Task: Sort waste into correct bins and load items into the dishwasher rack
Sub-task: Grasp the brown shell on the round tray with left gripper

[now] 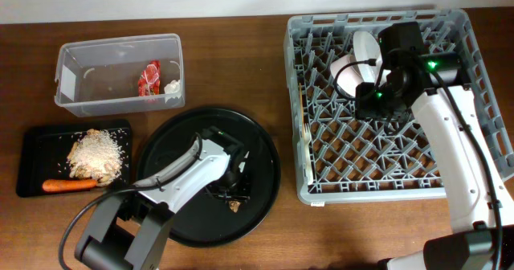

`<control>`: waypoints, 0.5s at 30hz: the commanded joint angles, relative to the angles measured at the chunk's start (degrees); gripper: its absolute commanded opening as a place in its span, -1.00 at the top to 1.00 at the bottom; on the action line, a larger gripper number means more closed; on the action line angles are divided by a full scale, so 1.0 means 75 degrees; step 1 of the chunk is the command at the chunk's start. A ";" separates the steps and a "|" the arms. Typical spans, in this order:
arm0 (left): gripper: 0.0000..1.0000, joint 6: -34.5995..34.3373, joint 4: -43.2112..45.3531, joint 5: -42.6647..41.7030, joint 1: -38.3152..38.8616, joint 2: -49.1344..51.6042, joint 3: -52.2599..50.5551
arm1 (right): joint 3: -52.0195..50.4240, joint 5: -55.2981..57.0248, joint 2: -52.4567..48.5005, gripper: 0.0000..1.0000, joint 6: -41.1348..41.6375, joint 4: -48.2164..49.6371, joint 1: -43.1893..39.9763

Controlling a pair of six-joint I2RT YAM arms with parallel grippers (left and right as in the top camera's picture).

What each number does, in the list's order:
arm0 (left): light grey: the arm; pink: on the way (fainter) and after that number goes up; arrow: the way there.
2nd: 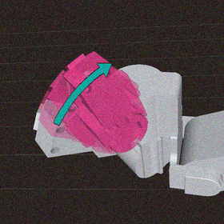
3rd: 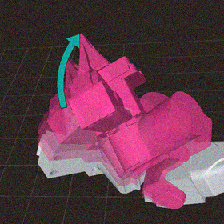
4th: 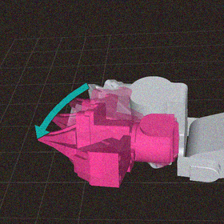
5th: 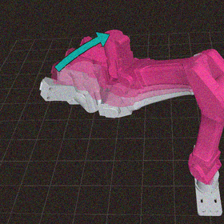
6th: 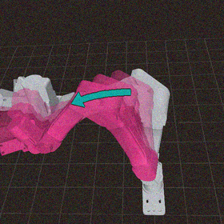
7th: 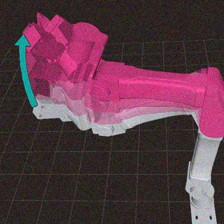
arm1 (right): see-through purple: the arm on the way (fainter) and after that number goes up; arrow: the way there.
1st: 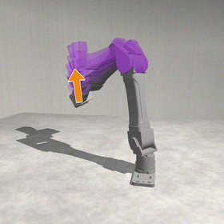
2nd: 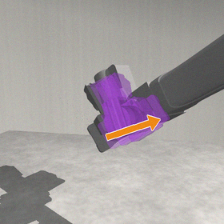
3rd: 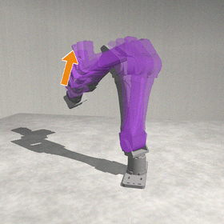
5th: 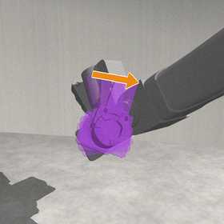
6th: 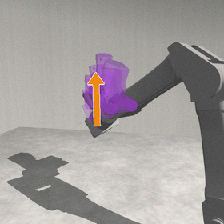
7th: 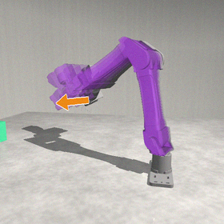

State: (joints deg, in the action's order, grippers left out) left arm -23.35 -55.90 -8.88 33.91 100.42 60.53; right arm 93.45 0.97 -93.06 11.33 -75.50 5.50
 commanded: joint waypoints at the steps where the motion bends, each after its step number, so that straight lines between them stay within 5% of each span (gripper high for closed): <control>1: 0.20 -0.0029 0.0143 -0.0105 0.0204 0.0055 -0.0254 | -0.0038 -0.0041 -0.0041 -0.18 -0.0055 -0.0023 0.0006; 3: 0.24 -0.0047 0.0152 -0.0105 0.0230 0.0055 -0.0271 | -0.0038 -0.0044 -0.0041 -0.18 -0.0055 -0.0026 0.0006; 11: 0.94 -0.0047 0.0073 0.0114 -0.0035 0.0052 -0.0204 | -0.0038 -0.0044 -0.0041 -0.18 -0.0055 -0.0026 0.0006; 15: 0.99 -0.0047 -0.0781 0.1064 -0.1107 0.0052 0.0781 | -0.0038 -0.0041 -0.0041 -0.18 -0.0055 -0.0029 0.0006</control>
State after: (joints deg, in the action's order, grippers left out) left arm -23.57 -58.89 -7.09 31.55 100.42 60.25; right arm 93.45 0.97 -93.06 11.31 -75.61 5.50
